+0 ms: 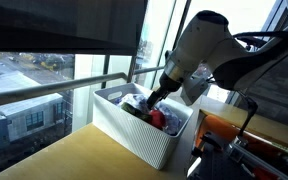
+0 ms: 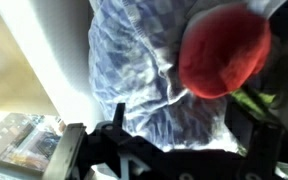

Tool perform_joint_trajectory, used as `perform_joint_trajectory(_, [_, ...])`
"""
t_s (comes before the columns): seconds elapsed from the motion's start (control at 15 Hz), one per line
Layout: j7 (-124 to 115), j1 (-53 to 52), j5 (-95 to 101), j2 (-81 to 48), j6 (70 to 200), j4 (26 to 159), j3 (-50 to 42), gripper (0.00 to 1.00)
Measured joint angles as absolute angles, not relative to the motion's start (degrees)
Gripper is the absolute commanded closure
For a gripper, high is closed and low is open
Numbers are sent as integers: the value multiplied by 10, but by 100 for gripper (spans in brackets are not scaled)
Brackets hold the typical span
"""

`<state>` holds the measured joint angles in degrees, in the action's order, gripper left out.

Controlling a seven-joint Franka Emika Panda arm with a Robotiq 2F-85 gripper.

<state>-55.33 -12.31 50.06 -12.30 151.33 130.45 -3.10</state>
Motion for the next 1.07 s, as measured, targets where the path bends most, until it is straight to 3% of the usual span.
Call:
perform_joint_trajectory(0.53, [-453, -78, 412, -40, 1484, 1267, -20, 0])
perform_joint_trajectory(1.07, [-453, -78, 411, -36, 1484, 1268, -17, 0])
